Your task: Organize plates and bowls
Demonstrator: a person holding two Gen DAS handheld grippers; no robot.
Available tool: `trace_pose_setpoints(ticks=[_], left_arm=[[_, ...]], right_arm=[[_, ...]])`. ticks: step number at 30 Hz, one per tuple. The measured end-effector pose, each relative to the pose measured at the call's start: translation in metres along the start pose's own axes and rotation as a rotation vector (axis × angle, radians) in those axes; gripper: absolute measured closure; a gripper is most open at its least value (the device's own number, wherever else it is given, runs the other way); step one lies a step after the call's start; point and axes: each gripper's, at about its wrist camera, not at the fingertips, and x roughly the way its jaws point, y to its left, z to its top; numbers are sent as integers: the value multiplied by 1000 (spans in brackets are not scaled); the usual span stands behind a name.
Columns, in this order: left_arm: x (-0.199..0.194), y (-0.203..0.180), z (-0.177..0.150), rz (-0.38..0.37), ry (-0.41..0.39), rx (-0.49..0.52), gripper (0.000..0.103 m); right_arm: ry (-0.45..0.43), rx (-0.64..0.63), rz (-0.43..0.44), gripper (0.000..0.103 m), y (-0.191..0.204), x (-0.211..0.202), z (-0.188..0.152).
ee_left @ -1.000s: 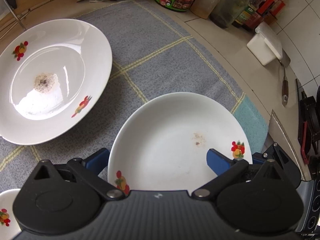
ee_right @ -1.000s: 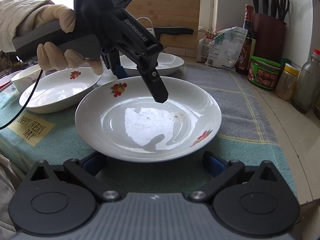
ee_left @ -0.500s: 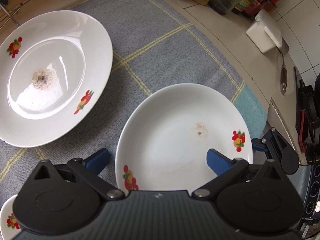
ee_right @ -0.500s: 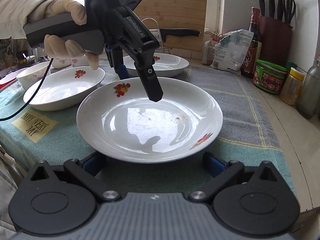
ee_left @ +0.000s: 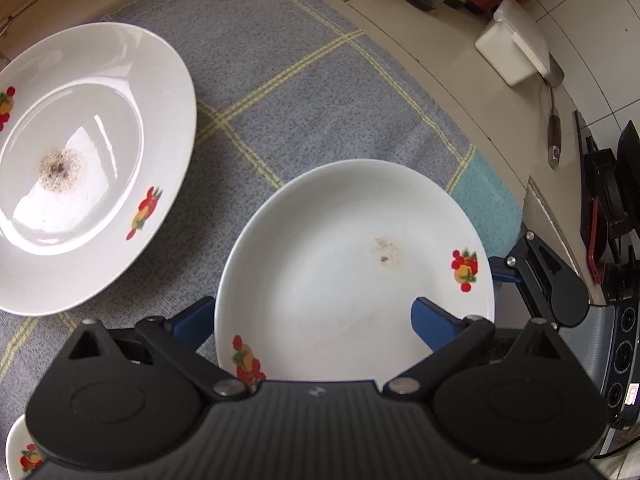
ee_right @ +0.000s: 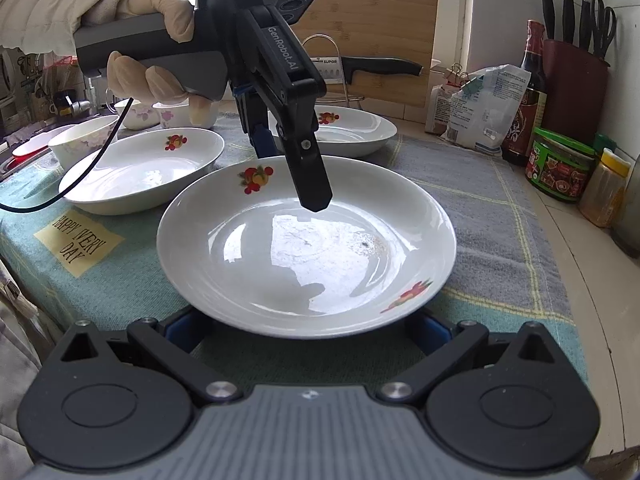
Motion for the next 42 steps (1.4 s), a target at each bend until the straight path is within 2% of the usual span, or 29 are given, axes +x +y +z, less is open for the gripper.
trace_pose_setpoints(ticks=[6, 17, 23, 30, 42], left_arm=[[2, 1, 2, -46, 12, -10, 3], [0, 0, 2, -40, 12, -16, 3], [-8, -3, 7, -44, -15, -18, 3], [-12, -9, 23, -33, -49, -1, 3], [-3, -16, 70, -25, -92, 26, 3]], right_arm=[[8, -4, 9, 0, 0, 1, 2], [36, -14, -1, 0, -2, 2, 10], [34, -13, -7, 0, -7, -2, 16], [32, -29, -28, 0, -20, -3, 23], [40, -23, -51, 0, -60, 6, 31]])
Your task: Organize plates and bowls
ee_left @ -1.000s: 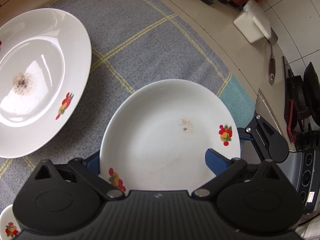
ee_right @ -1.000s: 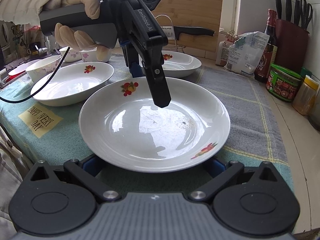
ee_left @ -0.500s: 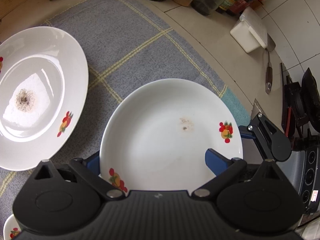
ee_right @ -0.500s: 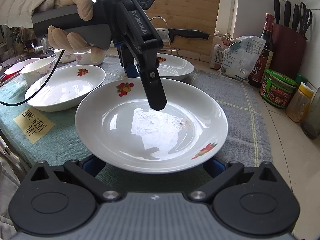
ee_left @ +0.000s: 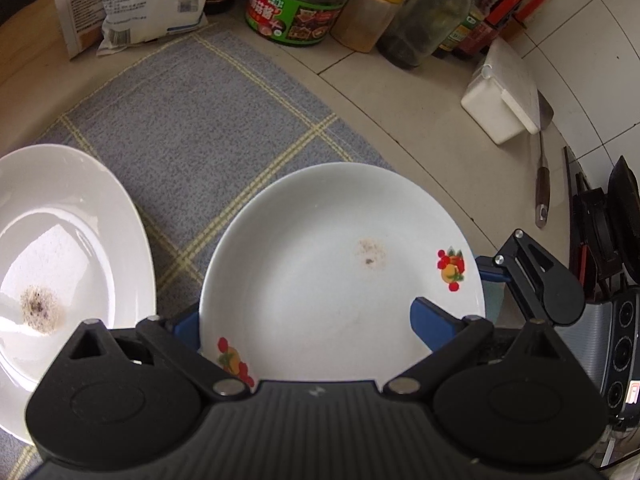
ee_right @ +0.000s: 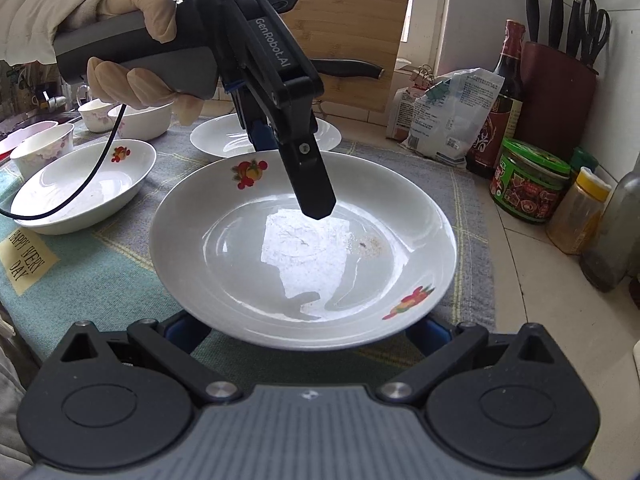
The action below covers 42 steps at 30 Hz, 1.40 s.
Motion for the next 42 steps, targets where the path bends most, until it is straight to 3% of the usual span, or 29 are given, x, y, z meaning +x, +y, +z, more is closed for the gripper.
trace_pose_setpoints(ticks=[21, 35, 42], left_arm=[[33, 11, 60, 4, -19, -11, 3], [36, 11, 63, 18, -29, -15, 4], [25, 6, 54, 102, -76, 20, 4]], right_arm=[[36, 4, -1, 0, -64, 37, 9], [34, 24, 14, 0, -71, 43, 9], [34, 53, 4, 0, -68, 36, 6]])
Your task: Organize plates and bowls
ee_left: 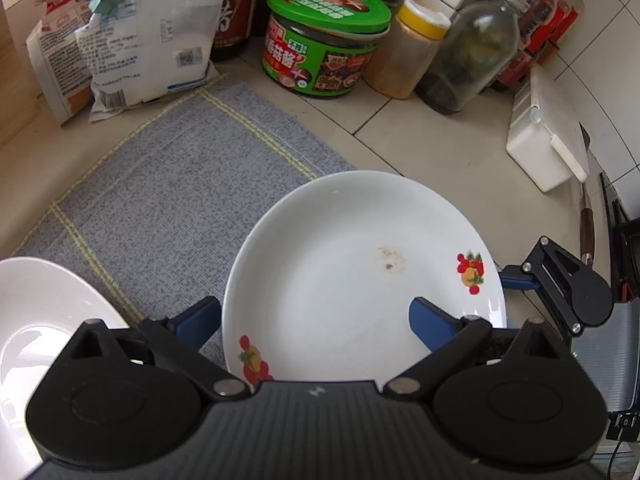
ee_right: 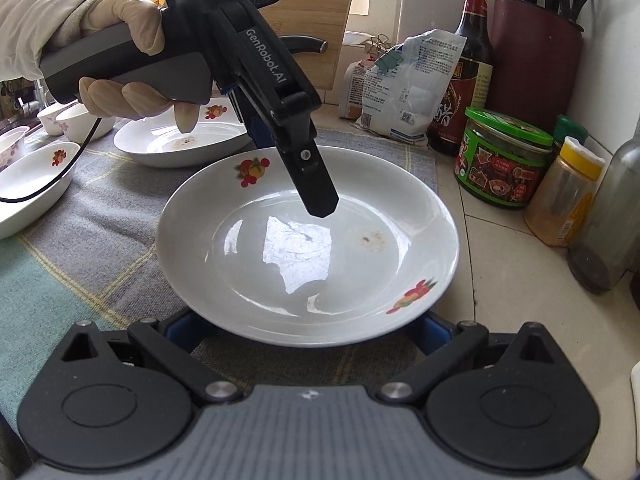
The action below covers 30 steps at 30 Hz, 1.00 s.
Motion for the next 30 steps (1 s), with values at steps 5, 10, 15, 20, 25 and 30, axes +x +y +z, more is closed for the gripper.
trace_pose_setpoints(ticks=[5, 10, 15, 20, 25, 30], left_arm=[[-23, -4, -14, 64, -73, 12, 3], [-57, -20, -37, 155, -193, 56, 3], [-95, -39, -66, 239, -330, 67, 1], [-124, -56, -98, 327, -433, 36, 1], [-147, -63, -139, 446, -536, -42, 1], [-160, -63, -171, 586, -560, -81, 1]], right_arm=[[0, 66, -32, 0, -1, -13, -5], [4, 120, -81, 0, 2, -31, -9], [-7, 161, -142, 0, 6, -48, -5], [-13, 176, -204, 0, 13, -53, 6], [-53, 179, -183, 0, 22, -57, 21], [-90, 162, -113, 0, 32, -52, 39]])
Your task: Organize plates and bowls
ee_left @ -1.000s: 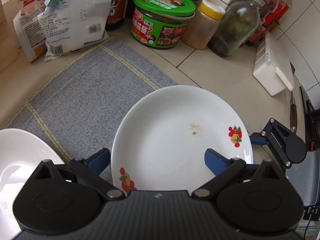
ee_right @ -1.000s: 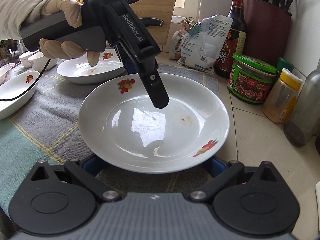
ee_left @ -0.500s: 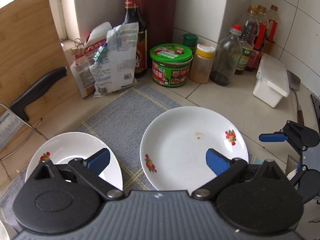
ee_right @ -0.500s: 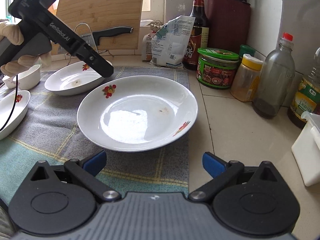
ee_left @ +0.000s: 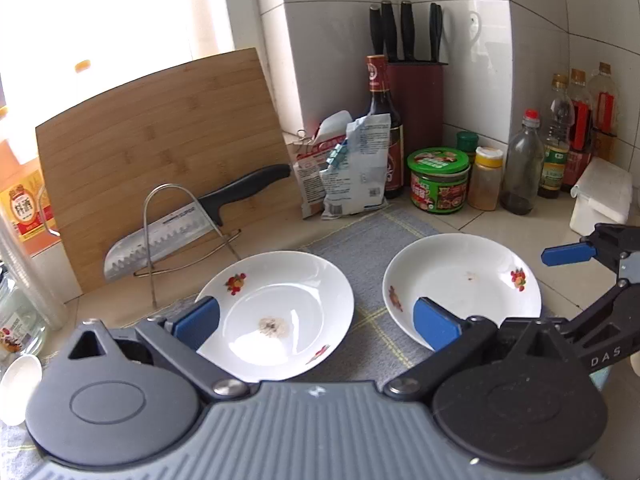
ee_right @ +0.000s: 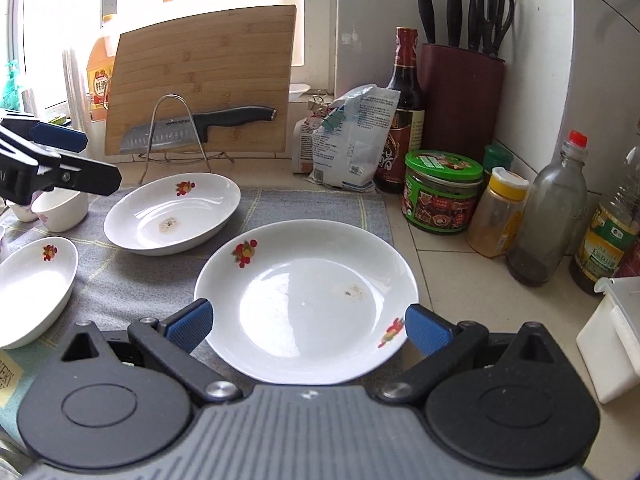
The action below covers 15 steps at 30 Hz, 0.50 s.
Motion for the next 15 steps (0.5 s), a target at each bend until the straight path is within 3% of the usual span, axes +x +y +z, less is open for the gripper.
trace_pose_setpoints(ticks=[4, 9, 15], left_arm=[[-17, 11, -21, 65, 19, -34, 1], [-33, 22, -39, 125, 21, -51, 1], [-48, 38, -55, 126, 8, -68, 1]], right_arm=[[-1, -23, 93, 0, 19, 9, 9], [10, -68, 149, 0, 45, 17, 13], [27, -82, 182, 0, 67, 20, 16]])
